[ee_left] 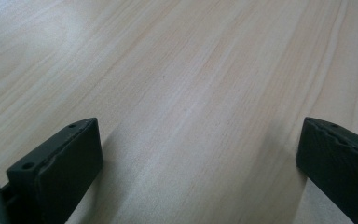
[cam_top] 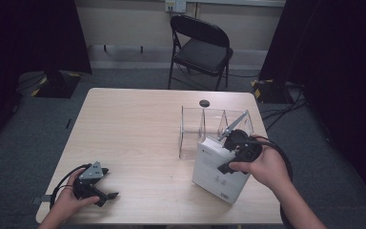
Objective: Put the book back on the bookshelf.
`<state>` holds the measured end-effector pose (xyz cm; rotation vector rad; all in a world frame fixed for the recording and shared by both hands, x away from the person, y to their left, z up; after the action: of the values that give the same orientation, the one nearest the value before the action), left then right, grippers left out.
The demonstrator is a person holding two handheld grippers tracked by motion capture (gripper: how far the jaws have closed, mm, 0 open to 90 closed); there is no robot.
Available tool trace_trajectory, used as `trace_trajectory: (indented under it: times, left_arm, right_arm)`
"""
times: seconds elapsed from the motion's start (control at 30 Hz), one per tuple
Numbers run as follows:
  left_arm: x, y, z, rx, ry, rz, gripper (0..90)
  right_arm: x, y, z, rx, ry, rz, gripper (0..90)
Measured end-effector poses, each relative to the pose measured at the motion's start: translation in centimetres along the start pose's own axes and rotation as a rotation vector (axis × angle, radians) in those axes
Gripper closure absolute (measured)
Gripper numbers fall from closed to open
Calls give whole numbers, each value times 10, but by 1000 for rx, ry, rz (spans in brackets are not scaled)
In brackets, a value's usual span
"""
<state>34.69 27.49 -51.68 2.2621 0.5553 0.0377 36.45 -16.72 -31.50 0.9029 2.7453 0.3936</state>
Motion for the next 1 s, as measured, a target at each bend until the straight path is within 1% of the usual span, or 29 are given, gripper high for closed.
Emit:
trace_trajectory:
  times: [0.13, 0.2, 0.23, 0.27, 0.3, 0.5, 0.53, 0.57, 0.67, 0.7, 0.77, 0.8, 1.0]
  left_arm:
    - [0, 0, 0, 0, 4, 0, 0]
    - [0, 0, 0, 0, 0, 0, 0]
    - [0, 0, 0, 1, 5, 0, 0]
    - [0, 0, 0, 1, 0, -1, 0]
    - [0, 0, 0, 0, 0, -1, 0]
    - [0, 0, 0, 1, 0, -1, 0]
    - [0, 0, 0, 2, 7, 0, 0]
    - [0, 0, 0, 0, 0, 0, 0]
    - [0, 0, 0, 0, -1, 0, 0]
    - [0, 0, 0, 1, 6, 0, 0]
    - [0, 0, 0, 1, 0, 0, 0]
    - [0, 0, 1, -8, 7, -1, 0]
    - [0, 0, 1, -6, 6, -1, 0]
  right_arm:
    - [-2, -3, -2, 3, -2, 6, 522]
    - [-4, -5, -2, 3, -6, 11, 522]
    - [-5, -6, -2, 2, -5, 15, 522]
    - [-5, -7, -2, 2, -3, 22, 522]
    - [-6, -8, -2, 5, -9, 24, 522]
    - [-11, -15, -2, 5, -8, 47, 522]
    - [-12, -16, -2, 7, -11, 51, 522]
    - [-13, -18, -3, 11, -12, 59, 522]
    - [-15, -20, -4, 16, -22, 61, 522]
    - [-16, -21, -4, 15, -22, 63, 522]
    - [-17, -23, -4, 13, -21, 71, 522]
    - [-18, -25, -4, 12, -20, 76, 522]
    - [-23, -31, -4, 13, -23, 96, 522]
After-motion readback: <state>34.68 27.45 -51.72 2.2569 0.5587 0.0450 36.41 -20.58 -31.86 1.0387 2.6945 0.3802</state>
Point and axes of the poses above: each handheld gripper's, and its own axes: z roughly forward along the jaws, y roughly out of its top, x roughly to its left, the point moved 2 cm from there along z, roughly forward along the jaws, and after that the axes turned 11 degrees about -y, right-handed, at the moved point
